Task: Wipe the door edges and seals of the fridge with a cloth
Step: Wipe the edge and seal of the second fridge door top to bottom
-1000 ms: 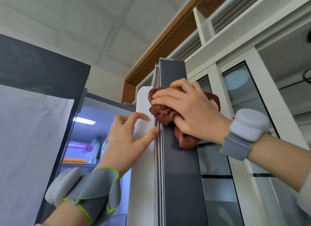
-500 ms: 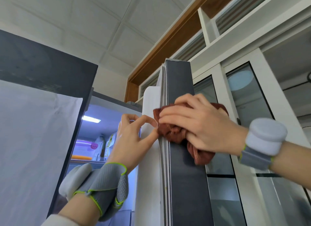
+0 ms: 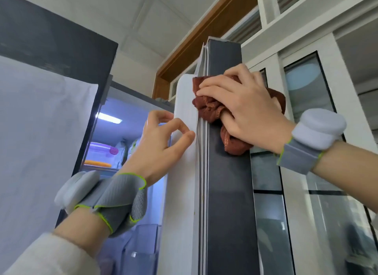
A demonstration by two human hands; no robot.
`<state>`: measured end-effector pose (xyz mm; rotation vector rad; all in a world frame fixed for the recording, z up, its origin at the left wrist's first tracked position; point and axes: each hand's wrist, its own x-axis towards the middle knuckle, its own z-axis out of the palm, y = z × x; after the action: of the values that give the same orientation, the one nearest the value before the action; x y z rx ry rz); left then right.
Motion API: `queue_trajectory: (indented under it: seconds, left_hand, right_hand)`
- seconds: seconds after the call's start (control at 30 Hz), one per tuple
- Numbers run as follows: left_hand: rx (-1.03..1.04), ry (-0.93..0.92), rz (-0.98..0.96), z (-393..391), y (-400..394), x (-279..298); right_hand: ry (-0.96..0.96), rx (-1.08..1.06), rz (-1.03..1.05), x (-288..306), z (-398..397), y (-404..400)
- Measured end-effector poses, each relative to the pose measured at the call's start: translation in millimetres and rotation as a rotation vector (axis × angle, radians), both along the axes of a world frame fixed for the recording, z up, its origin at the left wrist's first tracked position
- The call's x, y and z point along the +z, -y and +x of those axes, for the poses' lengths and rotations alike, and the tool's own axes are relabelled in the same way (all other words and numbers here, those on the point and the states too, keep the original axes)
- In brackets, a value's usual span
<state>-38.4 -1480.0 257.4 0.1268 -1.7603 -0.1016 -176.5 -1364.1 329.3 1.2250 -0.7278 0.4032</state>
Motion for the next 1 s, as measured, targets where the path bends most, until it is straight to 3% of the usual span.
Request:
queue_trajectory:
  seconds: [0.3,0.47,0.63,1.0]
  left_hand:
    - [0.053,0.205,-0.124,12,-2,-32]
    - [0.112,0.295,-0.17,22,-3,-33]
    - [0.087,0.294,-0.17,25,1,-32]
    - [0.106,0.224,-0.188,23,3,-41]
  right_hand:
    - [-0.011,0.016,0.123,-89,-1,-9]
    - [-0.048,-0.052,0.166,-79,-2,-16]
    - [0.049,-0.03,0.123,-65,1,-11]
    - [-0.014,-0.088,0.229,-138,2,-18]
